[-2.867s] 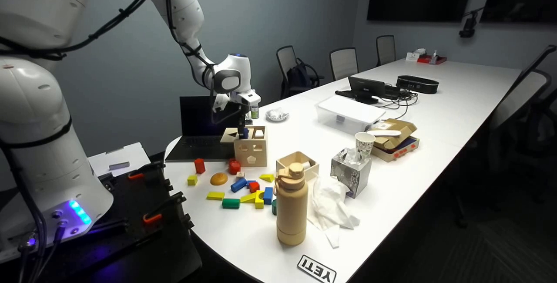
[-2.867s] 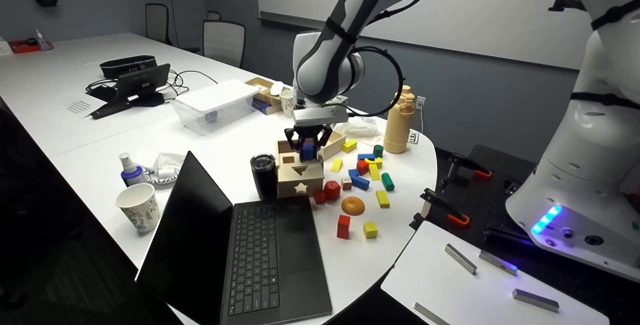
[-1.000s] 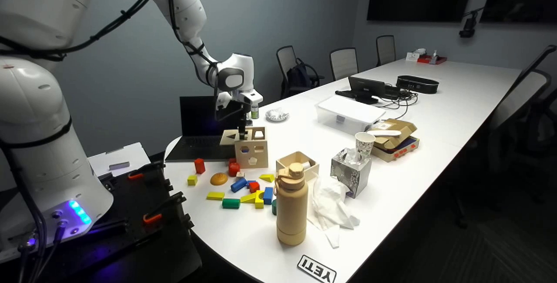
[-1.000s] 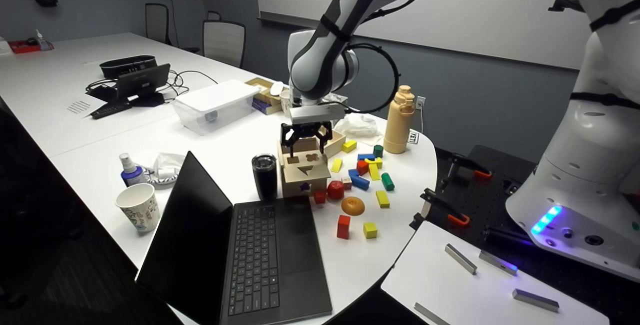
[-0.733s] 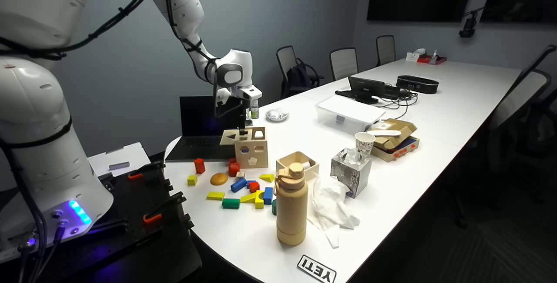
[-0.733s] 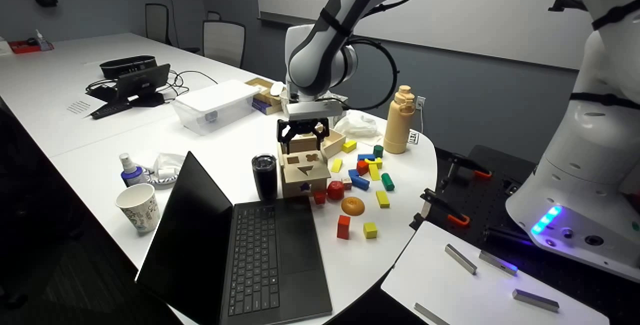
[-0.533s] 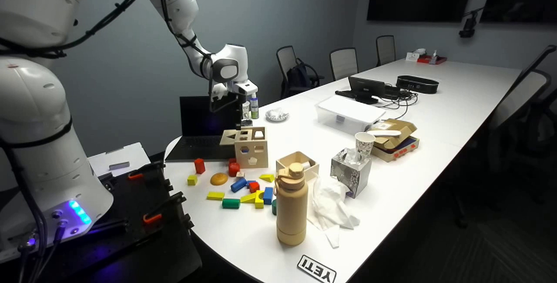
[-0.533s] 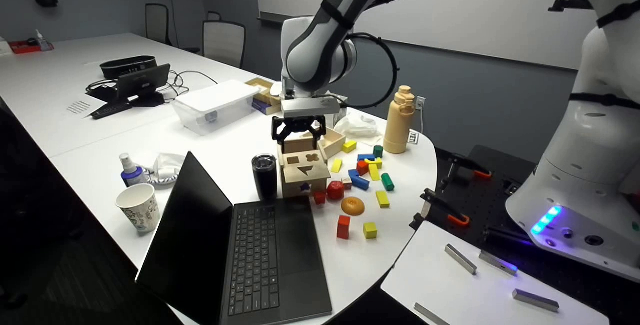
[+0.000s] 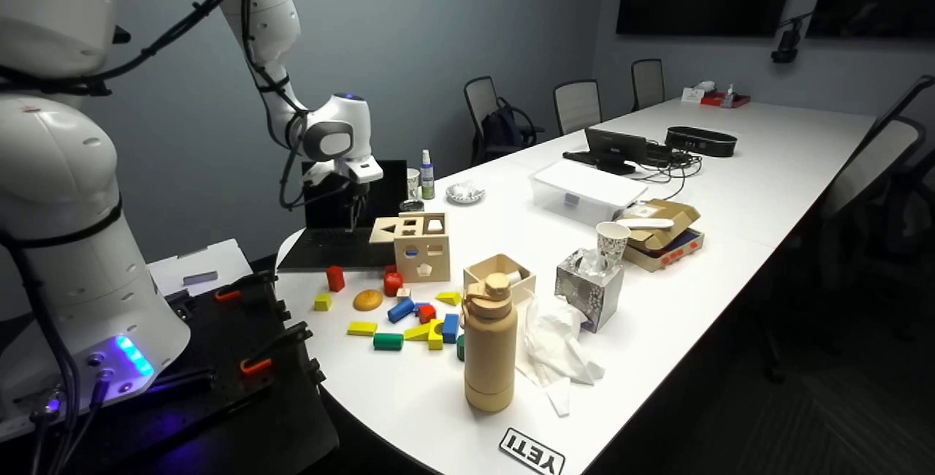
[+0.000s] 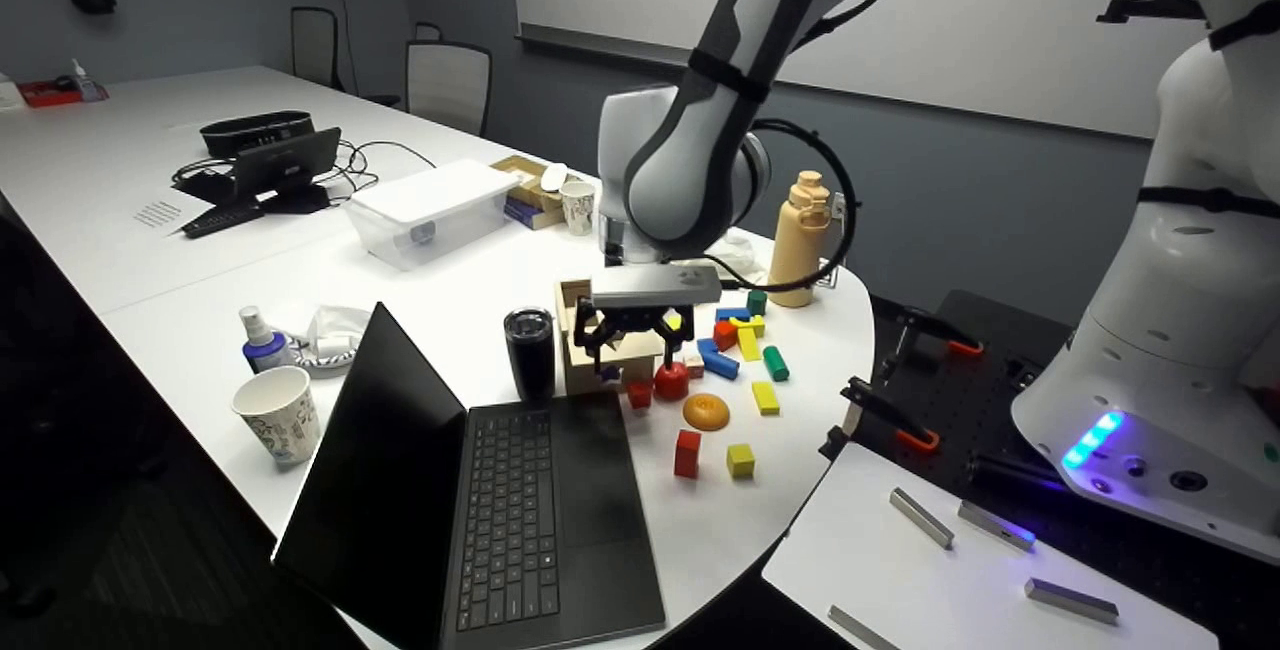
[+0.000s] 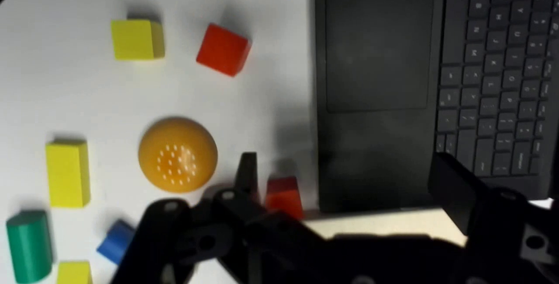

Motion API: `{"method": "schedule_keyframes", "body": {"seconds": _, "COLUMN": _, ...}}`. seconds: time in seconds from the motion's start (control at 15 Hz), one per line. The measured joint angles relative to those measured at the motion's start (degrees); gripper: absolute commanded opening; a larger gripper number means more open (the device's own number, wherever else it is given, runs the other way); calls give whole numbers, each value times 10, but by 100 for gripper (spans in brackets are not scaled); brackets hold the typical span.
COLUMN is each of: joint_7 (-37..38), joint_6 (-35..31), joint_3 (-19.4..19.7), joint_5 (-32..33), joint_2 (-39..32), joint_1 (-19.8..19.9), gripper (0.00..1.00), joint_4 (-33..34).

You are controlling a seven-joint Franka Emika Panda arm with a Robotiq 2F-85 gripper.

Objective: Place the blue cross and the red rectangular block into the wooden box through their respective shape cutting on the lid

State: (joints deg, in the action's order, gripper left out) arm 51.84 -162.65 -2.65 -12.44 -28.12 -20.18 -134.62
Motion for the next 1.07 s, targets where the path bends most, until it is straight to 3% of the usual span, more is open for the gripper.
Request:
{"method": "schedule_keyframes", "body": {"seconds": 0.27, "joint_7": 5, "joint_6": -138, "joint_3": -59, "joint_5": -94, "joint_2": -9, "joint_1": 11, "gripper": 100, "joint_4": -100}}
{"method": "schedule_keyframes", "body": {"seconds": 0.53, "joint_7": 5, "joint_6": -199, "joint_3": -110, "joint_5": -135, "joint_2": -36, "joint_1": 40, "gripper": 100, "joint_4": -132}}
{"method": "schedule_keyframes", "body": {"seconds": 1.07, "joint_7": 3, "joint_6": -204, "joint_3": -66, "joint_5": -133, "joint_2": -76, "joint_1": 37, "gripper": 100, "joint_4": -105}}
